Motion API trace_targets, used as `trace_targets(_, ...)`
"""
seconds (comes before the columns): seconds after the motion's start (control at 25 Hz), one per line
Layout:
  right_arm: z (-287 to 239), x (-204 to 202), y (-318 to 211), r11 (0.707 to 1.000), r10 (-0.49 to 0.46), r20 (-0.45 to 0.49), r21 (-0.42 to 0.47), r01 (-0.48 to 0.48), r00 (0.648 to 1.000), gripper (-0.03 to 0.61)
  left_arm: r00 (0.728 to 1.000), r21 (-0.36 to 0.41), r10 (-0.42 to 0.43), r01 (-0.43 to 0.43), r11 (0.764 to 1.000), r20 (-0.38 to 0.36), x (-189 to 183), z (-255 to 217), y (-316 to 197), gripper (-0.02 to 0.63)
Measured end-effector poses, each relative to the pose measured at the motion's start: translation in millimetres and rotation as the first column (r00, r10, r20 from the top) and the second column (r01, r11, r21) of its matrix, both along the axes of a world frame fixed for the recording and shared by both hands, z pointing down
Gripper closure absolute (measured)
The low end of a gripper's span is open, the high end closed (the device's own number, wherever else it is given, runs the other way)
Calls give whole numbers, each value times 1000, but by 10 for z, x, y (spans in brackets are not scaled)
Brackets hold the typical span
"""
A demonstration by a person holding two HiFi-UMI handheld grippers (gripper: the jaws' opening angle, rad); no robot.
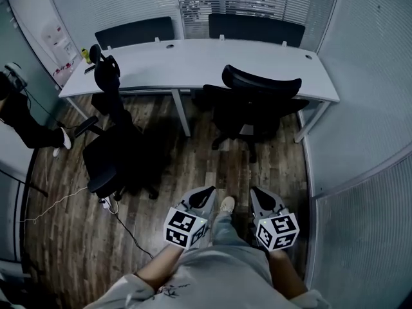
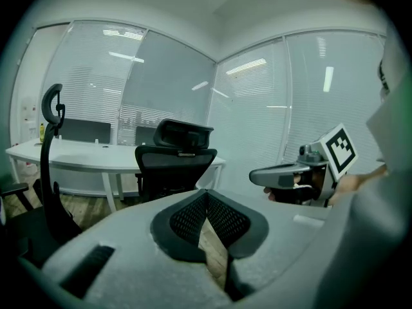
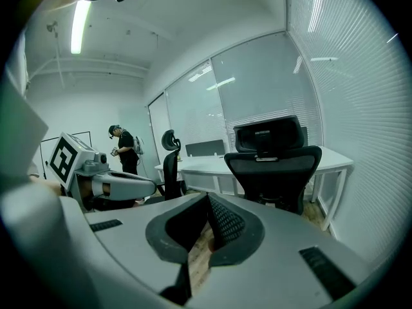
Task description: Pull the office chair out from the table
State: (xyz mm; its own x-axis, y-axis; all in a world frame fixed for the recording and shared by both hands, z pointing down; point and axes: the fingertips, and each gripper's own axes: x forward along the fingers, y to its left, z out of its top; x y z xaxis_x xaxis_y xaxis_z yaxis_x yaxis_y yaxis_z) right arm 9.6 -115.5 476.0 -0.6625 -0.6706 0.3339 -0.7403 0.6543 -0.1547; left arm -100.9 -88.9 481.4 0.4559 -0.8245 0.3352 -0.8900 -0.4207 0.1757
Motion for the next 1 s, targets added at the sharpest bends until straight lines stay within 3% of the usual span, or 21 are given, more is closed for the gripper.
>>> trace_targets(0.56,-109,-198,-1704,996,77,25,37,-78,997,571,1000,33,-14,14,999,-1,-358,-130,-1614,603)
trace_targets(1.0,-174,-132,-2502,995,93,26,31,-94,995,569,1000,39,3,-4,999,20,-324,-203,-2540,603)
